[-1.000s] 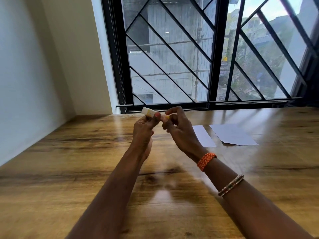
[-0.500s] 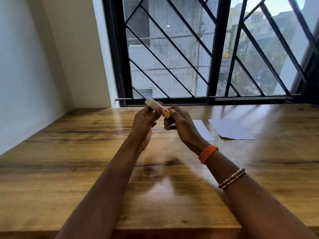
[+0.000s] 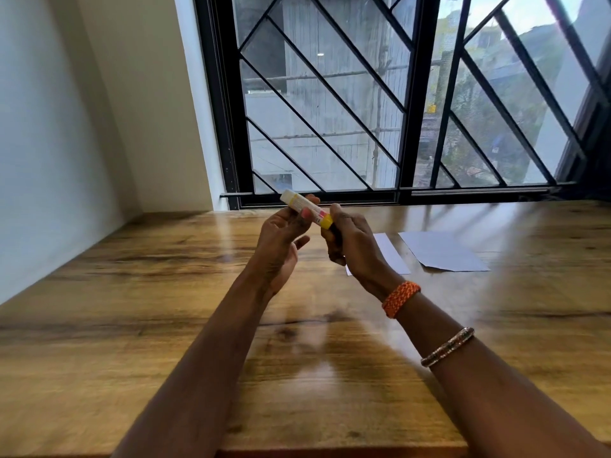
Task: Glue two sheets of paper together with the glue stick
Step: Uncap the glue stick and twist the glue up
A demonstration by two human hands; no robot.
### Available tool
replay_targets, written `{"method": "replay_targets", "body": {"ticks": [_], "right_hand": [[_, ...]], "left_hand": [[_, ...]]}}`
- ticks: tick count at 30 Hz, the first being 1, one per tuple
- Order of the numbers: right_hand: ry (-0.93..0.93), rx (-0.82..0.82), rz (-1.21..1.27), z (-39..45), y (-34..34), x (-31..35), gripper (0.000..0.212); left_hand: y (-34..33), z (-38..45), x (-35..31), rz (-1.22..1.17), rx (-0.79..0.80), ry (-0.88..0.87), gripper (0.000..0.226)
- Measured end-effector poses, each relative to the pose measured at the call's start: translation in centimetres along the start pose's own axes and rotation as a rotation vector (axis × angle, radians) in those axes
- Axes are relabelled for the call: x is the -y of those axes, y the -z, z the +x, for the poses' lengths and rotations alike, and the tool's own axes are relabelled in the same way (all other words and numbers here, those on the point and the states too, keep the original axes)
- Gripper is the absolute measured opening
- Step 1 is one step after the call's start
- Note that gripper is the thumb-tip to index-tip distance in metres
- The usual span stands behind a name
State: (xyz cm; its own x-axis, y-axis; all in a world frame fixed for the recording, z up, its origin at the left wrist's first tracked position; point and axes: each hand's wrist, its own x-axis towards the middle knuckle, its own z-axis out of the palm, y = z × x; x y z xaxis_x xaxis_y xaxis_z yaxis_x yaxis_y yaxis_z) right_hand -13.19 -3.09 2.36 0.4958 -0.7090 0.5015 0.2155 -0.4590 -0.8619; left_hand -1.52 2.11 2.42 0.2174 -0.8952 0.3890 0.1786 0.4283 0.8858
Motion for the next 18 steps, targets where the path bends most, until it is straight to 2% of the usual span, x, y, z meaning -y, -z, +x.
{"method": "replay_targets", "body": {"ticks": [2, 4, 7, 8, 10, 11, 14, 16, 18], "right_hand": [[0.049, -0.046, -0.056, -0.1, -0.4, -0.1, 0.054], [0.125, -0.059, -0.157, -0.2, -0.6, -0.2, 0.047], [0.183, -0.012, -0.243, -0.3, -0.8, -0.5, 0.010], [0.202, -0.016, -0.285, -0.3, -0.9, -0.7, 0.012], [0.271, -0.076, -0.402, -0.4, -1.0, -1.0, 0.028], [0.308, -0.117, -0.446, -0.4, -1.0, -1.1, 0.030], [0.354, -0.211, -0.517, -0.2, -0.9, -1.2, 0.028], [0.354, -0.227, -0.561, -0.3, -0.9, -1.3, 0.022], [0.278, -0.199, -0.517, -0.2, -0.9, -1.2, 0.012]], "left_hand": [[0.1, 0.0, -0.1, -0.007, -0.003, 0.011, 0.067], [0.1, 0.2, 0.0, -0.005, -0.040, 0.019, 0.063], [0.0, 0.1, 0.1, -0.025, -0.151, 0.036, 0.040], [0.1, 0.1, 0.2, -0.030, -0.171, 0.037, 0.042], [0.0, 0.1, 0.0, -0.017, -0.192, 0.041, 0.053], [0.0, 0.0, -0.1, -0.014, -0.201, 0.041, 0.046], [0.0, 0.2, 0.0, 0.014, -0.225, 0.063, 0.011], [0.3, 0.3, 0.3, 0.017, -0.213, 0.064, 0.012], [0.4, 0.3, 0.4, 0.025, -0.194, 0.060, 0.014]]}}
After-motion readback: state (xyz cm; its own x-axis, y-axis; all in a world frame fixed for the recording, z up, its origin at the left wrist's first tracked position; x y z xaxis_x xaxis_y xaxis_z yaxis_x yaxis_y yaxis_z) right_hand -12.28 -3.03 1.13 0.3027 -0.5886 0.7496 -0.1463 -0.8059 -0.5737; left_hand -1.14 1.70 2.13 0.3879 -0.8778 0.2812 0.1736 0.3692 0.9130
